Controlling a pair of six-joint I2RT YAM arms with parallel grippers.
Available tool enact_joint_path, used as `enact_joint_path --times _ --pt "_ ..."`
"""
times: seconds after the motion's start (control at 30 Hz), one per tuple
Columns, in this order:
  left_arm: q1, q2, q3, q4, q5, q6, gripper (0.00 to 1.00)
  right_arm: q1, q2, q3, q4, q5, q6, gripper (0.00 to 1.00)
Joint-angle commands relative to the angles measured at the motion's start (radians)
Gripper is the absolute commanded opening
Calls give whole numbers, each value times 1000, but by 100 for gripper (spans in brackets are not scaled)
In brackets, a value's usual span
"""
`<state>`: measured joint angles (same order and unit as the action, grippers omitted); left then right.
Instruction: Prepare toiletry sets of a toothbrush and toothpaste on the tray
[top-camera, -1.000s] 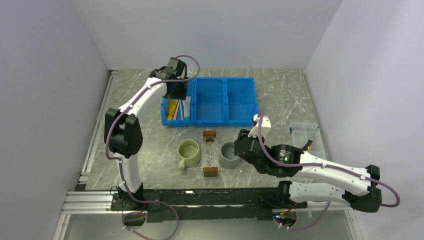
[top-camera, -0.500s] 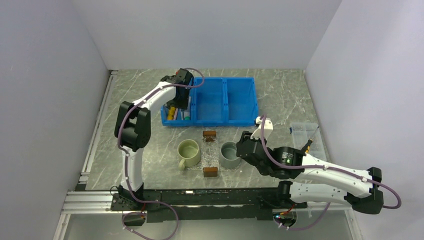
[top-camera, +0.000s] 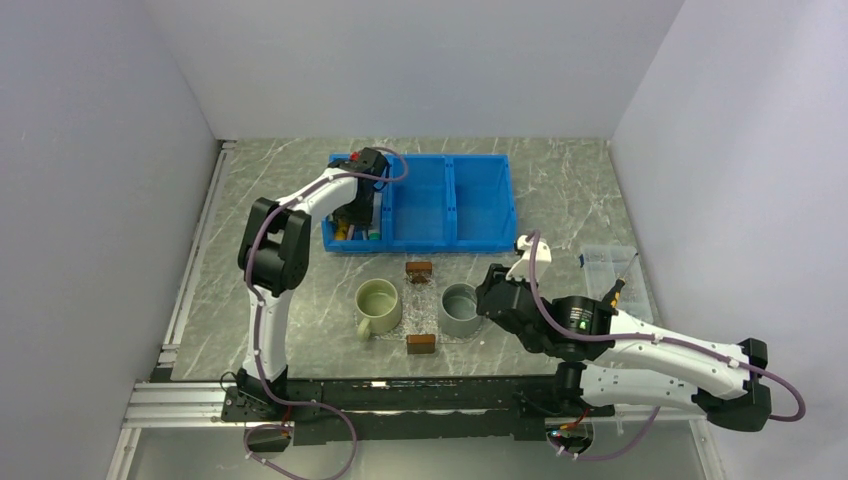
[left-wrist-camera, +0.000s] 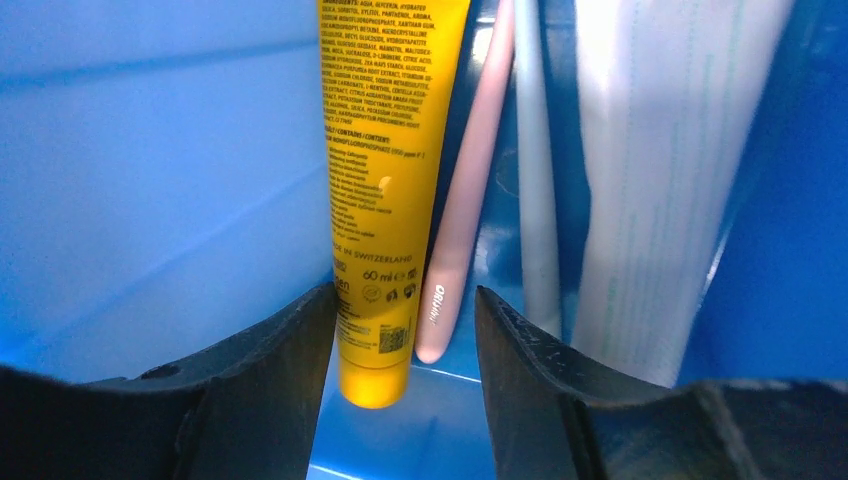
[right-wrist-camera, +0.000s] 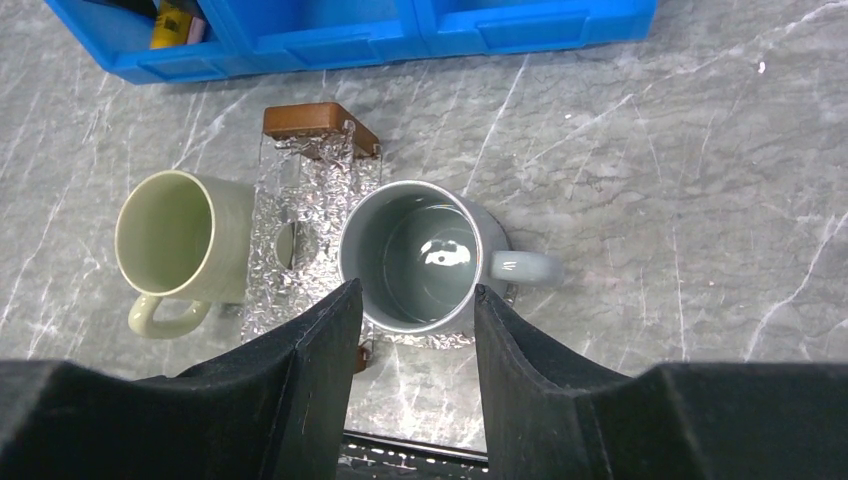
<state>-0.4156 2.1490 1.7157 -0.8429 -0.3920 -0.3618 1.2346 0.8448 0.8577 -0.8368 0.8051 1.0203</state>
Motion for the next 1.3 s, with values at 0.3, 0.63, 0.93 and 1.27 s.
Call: enact_joint_path --times 0.3,0.63,0.93,1.27 --pt "1 23 13 6 -7 -14 34 -5 -33 -10 7 19 5 48" --pt "1 -69 7 14 -1 2 0 -4 -11 5 13 13 -3 48" --pt "1 -198 -6 23 5 21 0 -4 1 25 19 11 -15 48" --pt "-5 -394 -48 44 237 108 0 -4 22 93 34 3 -111 48"
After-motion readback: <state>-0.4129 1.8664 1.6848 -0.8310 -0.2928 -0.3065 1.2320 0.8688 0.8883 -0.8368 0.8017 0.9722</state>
